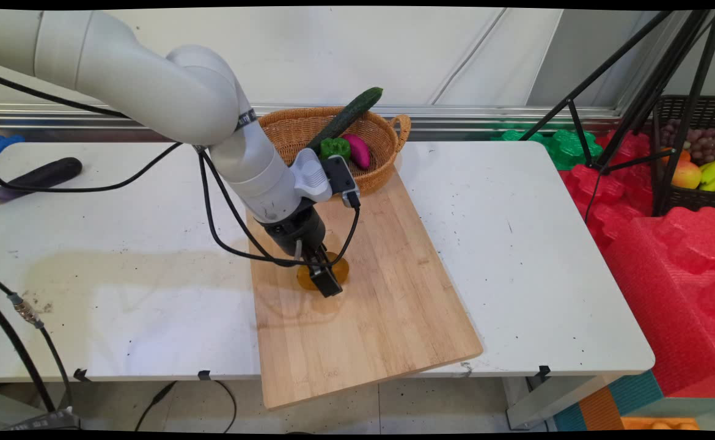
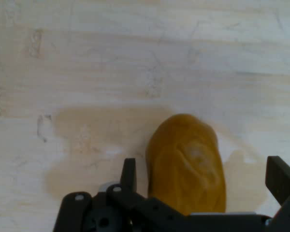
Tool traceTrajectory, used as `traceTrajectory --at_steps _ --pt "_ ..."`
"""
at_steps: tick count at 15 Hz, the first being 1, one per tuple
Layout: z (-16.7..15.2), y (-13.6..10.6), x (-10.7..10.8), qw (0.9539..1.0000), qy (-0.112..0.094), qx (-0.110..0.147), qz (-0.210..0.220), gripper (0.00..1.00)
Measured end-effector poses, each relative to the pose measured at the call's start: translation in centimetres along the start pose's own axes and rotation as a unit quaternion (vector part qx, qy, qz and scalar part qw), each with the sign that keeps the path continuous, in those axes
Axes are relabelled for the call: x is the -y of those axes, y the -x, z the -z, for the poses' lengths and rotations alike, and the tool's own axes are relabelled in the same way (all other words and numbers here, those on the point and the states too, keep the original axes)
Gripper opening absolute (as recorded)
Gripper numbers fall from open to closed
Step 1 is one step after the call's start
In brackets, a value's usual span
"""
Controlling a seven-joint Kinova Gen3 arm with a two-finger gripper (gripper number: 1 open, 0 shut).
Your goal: Pick up the potato from the cutting board, then place the picked object in the vegetable basket
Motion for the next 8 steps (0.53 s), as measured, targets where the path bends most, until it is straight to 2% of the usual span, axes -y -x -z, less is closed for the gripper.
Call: traceTrajectory --at_steps 4,5,8 --pt "-0.53 0.26 -0.09 1.0000 -0.002 0.008 -0.002 1.00" --pt "-0.66 0.32 -0.13 1.0000 -0.003 0.009 -0.002 0.00" --pt "-0.51 0.41 -0.20 0.9999 -0.006 0.011 0.000 0.00"
